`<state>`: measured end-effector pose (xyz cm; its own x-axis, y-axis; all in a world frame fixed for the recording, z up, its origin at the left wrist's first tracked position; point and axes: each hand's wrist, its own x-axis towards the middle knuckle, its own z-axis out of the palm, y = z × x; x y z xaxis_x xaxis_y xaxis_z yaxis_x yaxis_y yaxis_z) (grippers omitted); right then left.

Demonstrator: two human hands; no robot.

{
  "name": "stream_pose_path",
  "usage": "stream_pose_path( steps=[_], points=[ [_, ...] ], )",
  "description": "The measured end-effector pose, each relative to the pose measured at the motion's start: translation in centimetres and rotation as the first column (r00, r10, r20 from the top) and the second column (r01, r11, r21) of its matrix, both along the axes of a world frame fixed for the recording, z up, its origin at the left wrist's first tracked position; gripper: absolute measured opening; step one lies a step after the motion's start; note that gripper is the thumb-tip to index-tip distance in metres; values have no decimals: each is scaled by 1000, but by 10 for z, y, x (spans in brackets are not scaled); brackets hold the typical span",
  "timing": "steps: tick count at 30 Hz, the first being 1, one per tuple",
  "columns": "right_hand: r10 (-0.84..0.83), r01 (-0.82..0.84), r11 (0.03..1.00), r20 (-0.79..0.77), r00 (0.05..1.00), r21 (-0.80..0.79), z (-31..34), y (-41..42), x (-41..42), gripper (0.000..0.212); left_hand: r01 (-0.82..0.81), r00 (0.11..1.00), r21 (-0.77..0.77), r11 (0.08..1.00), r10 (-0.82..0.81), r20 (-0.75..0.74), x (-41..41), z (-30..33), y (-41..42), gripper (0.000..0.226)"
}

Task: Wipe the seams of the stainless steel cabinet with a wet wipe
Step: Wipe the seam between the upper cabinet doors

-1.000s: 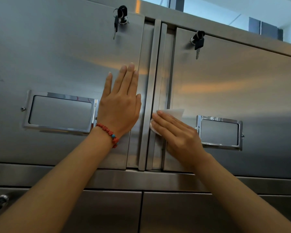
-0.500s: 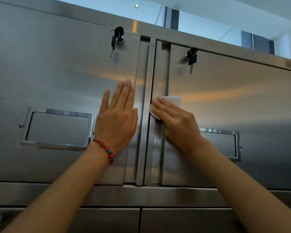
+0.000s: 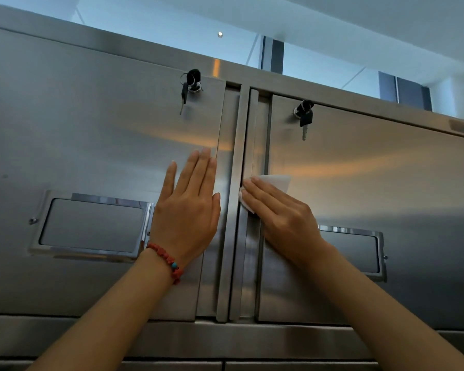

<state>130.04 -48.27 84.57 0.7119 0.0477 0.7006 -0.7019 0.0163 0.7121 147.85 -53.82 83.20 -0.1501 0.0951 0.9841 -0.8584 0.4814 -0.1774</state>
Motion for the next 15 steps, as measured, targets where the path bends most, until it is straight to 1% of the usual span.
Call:
stream_pose_path(
  steps=[4, 8, 15],
  points=[
    [-9, 8, 1000, -39, 999, -3, 7, 1, -2, 36, -3, 1000, -16, 1000, 3, -5, -1, 0, 0, 57],
    [-11, 10, 1000, -38, 999, -24, 24, 3, 1, 35, -5, 1000, -21, 1000, 4, -9, -1, 0, -2, 56],
    [-36, 36, 999, -75, 996, -9, 17, 3, -3, 39, -6, 1000, -47, 999, 6, -15, -1, 0, -3, 56]
  ],
)
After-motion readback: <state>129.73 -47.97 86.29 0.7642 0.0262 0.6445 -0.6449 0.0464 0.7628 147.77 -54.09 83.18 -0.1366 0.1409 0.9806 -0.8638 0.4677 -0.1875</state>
